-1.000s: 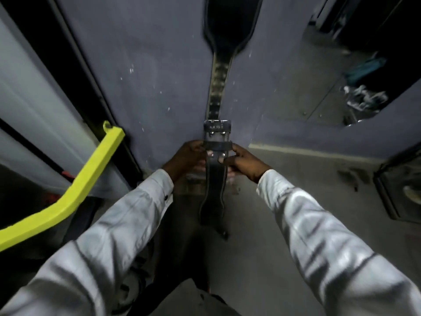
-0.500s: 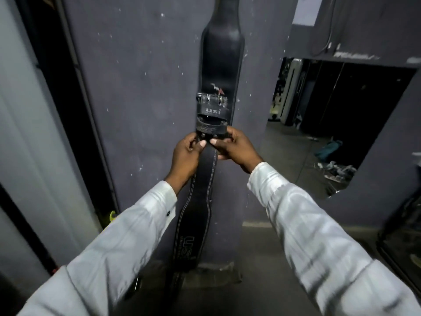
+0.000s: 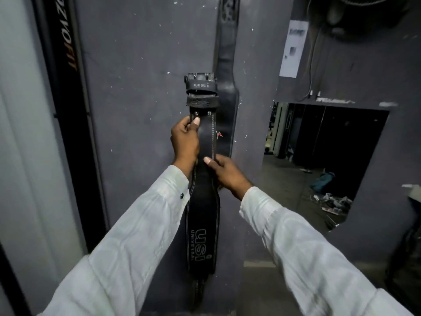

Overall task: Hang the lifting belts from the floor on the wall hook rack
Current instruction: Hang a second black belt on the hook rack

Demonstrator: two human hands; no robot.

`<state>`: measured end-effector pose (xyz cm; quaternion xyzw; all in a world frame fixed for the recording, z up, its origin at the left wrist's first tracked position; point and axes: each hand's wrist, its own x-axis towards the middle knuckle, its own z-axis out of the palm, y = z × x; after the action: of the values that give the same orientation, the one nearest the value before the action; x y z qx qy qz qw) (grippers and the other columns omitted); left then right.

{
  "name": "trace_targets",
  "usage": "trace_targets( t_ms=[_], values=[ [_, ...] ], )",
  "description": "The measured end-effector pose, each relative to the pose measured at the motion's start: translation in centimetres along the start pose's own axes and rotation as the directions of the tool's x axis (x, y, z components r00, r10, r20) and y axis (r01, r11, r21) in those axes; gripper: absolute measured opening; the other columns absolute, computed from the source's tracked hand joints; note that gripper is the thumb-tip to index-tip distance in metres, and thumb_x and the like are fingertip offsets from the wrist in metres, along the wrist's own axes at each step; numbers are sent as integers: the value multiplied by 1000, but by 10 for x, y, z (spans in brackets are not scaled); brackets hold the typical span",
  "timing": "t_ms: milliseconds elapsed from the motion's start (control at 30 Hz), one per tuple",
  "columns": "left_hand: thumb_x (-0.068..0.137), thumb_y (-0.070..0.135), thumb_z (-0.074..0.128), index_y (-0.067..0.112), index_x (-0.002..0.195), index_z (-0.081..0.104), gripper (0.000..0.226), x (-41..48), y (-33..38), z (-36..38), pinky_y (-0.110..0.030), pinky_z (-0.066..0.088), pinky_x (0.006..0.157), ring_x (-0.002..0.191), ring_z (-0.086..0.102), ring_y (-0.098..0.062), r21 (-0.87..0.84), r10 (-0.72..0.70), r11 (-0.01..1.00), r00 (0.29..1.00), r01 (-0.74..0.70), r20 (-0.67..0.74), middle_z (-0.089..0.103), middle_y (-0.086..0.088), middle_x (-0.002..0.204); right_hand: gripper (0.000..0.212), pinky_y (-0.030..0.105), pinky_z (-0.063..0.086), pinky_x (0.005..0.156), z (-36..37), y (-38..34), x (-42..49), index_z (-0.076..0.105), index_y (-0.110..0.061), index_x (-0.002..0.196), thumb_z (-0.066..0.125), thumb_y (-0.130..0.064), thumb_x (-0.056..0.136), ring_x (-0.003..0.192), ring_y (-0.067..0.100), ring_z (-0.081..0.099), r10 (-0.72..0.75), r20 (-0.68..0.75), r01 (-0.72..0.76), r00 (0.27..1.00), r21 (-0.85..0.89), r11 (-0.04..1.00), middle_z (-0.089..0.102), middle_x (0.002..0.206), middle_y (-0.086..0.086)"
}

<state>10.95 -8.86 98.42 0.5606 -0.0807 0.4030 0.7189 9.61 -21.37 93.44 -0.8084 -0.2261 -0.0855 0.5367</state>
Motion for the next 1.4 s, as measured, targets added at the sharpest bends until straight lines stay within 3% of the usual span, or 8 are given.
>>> trace_targets(
  t_ms=[167,300,400,500,667,800,1267,1400],
  values=[
    [83,31,64,19,80,69,14,8,14,16,-34,46,72,75,51,-13,-33,24,999,1000,-24,-8,63,3,78,34,17,33,69,7,-6,-10,46,-32,69,56,-26,100,64,1,49,-190,-312,163,931,-110,980,68,79,-7],
    [80,34,66,19,80,72,16,19,18,10,-39,48,76,79,54,-18,-137,6,990,999,-13,-48,66,-4,83,2,16,52,82,-6,12,-14,64,-23,99,64,-21,97,86,-4,66,-75,39,65,996,213,975,73,93,-18],
    [79,33,65,17,81,70,17,23,21,15,-41,49,76,78,53,-21,-181,-12,984,999,5,-41,64,-8,83,40,34,49,107,-7,35,-23,61,-21,128,67,-34,91,115,8,66,-91,34,89,995,70,994,71,123,-7],
    [76,39,66,18,80,68,21,15,13,19,-39,46,72,76,50,-21,-165,-30,986,999,26,-17,60,-7,80,49,46,48,109,-4,47,-28,61,-25,126,66,-50,84,116,10,65,-96,-64,98,993,20,995,71,123,-8],
    [81,28,66,16,87,75,16,18,10,17,-44,52,83,82,58,-20,-185,-72,981,997,65,-28,70,-7,87,42,45,47,110,-4,60,-50,57,-21,133,70,-21,93,120,17,65,47,155,-79,987,212,974,69,128,0],
    [83,28,64,24,78,72,10,20,14,17,-46,54,83,80,58,-18,-126,-25,992,999,20,-43,67,-2,83,39,45,45,112,8,67,-53,58,-29,127,70,-19,91,119,13,65,7,10,-9,1000,204,979,70,126,-3],
    [86,19,62,12,107,70,23,31,33,5,-44,55,91,92,69,-23,-63,38,997,999,-39,-9,74,-11,100,60,26,47,108,33,77,-73,42,-29,146,69,-21,93,126,5,59,73,185,-110,980,202,973,61,138,-10],
    [91,16,62,10,106,69,18,32,41,5,-35,49,79,81,58,-13,-89,3,996,998,3,64,67,1,86,20,17,54,84,35,80,-74,66,-25,110,67,-13,94,94,-1,70,151,332,-195,931,103,975,76,99,-15]
  ],
)
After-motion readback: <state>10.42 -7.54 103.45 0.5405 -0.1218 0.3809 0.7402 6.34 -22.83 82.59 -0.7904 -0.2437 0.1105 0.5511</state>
